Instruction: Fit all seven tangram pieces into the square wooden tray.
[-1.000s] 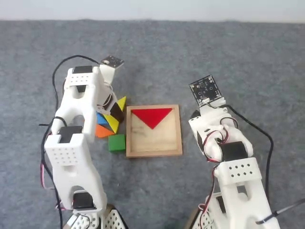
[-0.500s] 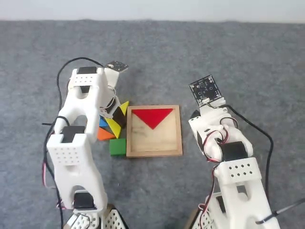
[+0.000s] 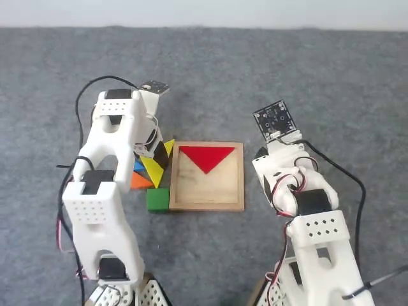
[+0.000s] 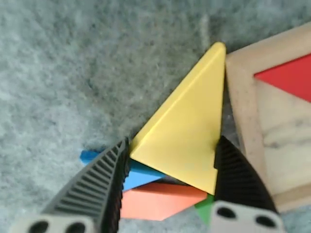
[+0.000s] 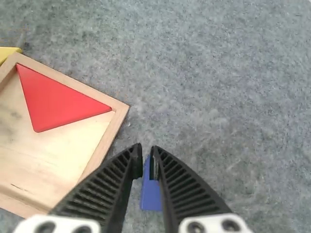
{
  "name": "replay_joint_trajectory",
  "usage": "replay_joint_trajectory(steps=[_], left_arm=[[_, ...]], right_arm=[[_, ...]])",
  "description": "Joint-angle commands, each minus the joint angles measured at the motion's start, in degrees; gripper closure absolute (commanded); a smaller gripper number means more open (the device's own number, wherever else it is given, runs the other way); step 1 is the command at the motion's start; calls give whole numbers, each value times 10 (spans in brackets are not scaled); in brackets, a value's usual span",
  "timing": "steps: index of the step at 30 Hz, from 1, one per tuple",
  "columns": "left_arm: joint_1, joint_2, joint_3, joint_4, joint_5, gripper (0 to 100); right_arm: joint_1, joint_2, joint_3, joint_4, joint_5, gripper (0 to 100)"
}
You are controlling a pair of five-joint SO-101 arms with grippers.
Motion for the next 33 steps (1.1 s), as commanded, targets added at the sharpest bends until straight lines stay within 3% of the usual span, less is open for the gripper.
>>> replay_joint_trajectory(steps=[1,18,28,33], left_arm=[[11,4,22,11,6,792],[11,-3,35,32,3,855],[46,-128,109,37,2,861],[30,-142,116,17,6,731]], right_arm=[[9,3,-38,2,-3,954],[9,3,-38,0,-3,954],[10,0,-38,1,-3,954],[10,-2,-38,3,-3,954]])
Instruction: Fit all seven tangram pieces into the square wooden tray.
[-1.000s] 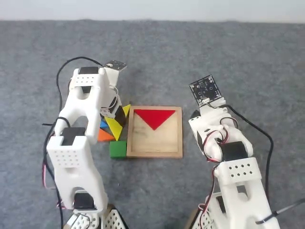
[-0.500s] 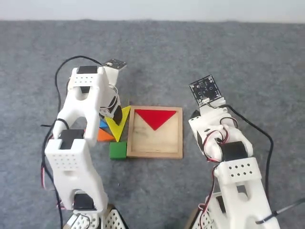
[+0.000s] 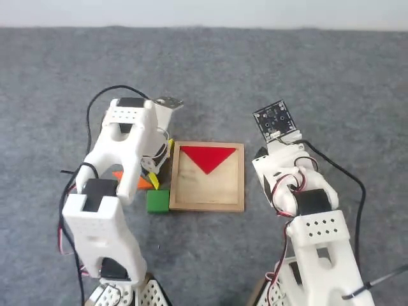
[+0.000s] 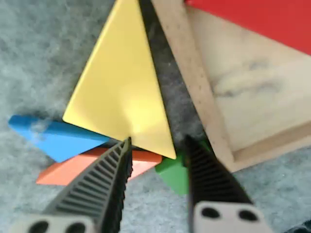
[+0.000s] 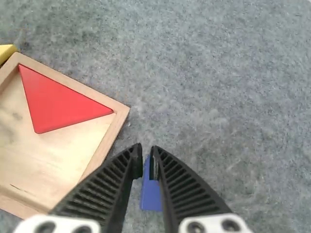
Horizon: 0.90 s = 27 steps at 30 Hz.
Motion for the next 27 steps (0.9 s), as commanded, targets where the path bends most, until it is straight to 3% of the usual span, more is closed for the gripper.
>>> replay_joint_trajectory(steps=[1,7,15,27], left_arm=[[-18,-40,4,-25,4,705],[-71,-39,4,-89,4,664],[-58,4,-2,-160,5,663],[-51,74,-73,-75,4,666]], right_arm=[[10,-2,-38,3,-3,954],[10,-2,-38,3,-3,954],[10,-2,-38,3,-3,954],[10,-2,-38,3,-3,954]])
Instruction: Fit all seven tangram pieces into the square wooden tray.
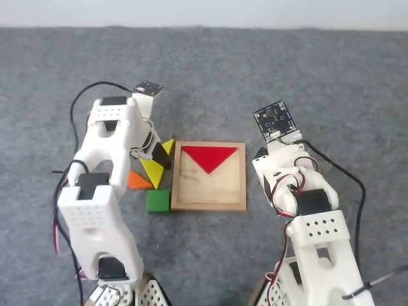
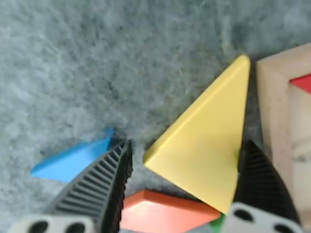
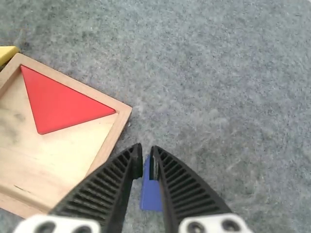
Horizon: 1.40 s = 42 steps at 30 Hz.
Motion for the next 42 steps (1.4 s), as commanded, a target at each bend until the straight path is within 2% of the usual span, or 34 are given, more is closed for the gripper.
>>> replay_joint_trajectory(steps=[1,6,11,24,29,38,42], left_arm=[[18,12,-22,45,7,666],[25,20,-23,55,7,671],[26,20,-23,47,7,738],[33,20,-23,46,7,743],[43,20,-21,49,7,794],[62,20,-19,50,18,800],[62,20,-19,55,18,844]], right_arm=[[10,-2,-38,3,-3,954],[10,-2,-38,3,-3,954],[10,-2,-38,3,-3,954],[10,-2,-38,3,-3,954],[10,-2,-38,2,-3,954],[10,-2,-38,1,-2,954],[10,-2,-38,0,-2,954]])
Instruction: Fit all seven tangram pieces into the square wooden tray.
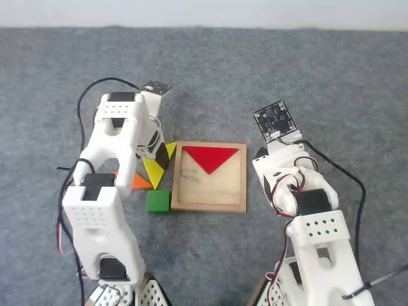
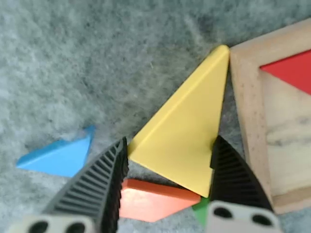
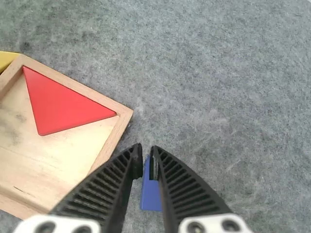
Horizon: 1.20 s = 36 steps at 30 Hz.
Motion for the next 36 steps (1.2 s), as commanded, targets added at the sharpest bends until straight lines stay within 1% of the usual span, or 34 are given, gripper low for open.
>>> replay_joint_trajectory(steps=[1,10,12,16,20,26,30,34,36], left_arm=[[24,14,4,14,6,846],[53,13,3,25,11,850],[56,12,1,25,25,874],[57,-29,11,25,30,913],[63,-105,56,25,28,914],[125,-186,167,4,26,913],[157,-200,204,-23,32,913],[160,-200,204,-29,34,913],[161,-200,203,-29,54,914]], right_arm=[[10,-2,-38,0,-2,954],[11,-3,-38,0,-2,954],[16,-3,-38,0,-2,954],[29,-3,-40,0,-2,954],[29,-3,-40,0,-2,954],[28,-3,-40,0,-2,954],[28,-3,-40,0,-2,954],[29,-3,-40,0,-2,954],[29,-3,-40,0,-2,954]])
